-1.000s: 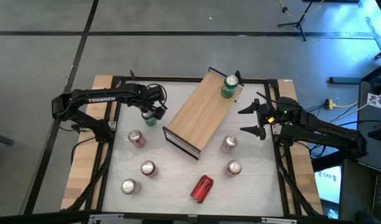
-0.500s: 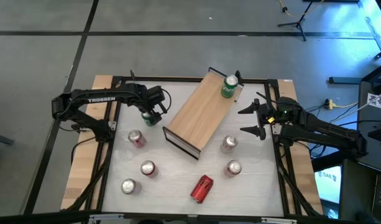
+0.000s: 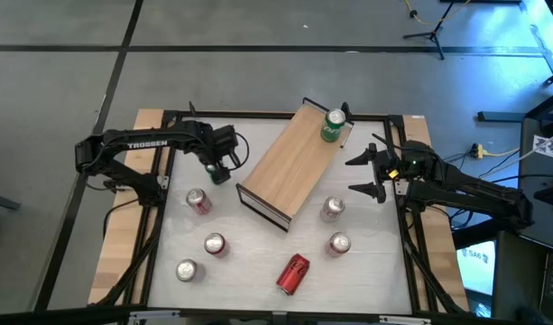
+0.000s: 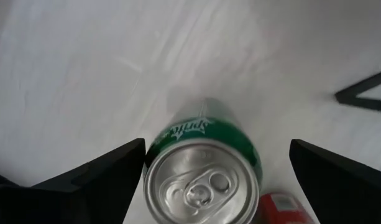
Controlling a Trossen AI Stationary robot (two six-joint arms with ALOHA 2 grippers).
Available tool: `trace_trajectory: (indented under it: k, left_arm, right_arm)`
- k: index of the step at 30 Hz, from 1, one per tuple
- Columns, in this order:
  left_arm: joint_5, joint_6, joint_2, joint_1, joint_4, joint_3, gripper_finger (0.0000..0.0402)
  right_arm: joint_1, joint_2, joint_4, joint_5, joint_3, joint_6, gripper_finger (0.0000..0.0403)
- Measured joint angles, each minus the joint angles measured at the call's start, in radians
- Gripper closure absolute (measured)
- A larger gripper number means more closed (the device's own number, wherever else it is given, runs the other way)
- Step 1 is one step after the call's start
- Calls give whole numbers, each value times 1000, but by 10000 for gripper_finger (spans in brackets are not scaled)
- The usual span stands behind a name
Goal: Place canned beverage on shelf
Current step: Put the green soda can on the shelf aligned with the other green soda can
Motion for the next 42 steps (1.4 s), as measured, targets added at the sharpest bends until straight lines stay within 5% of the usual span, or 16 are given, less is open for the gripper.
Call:
trace_trajectory:
  k: [42]
  left_arm:
    - [-74, 269, 0, 0, -70, 0, 27]
  right_arm:
    - [0, 0, -34, 0, 0, 0, 11]
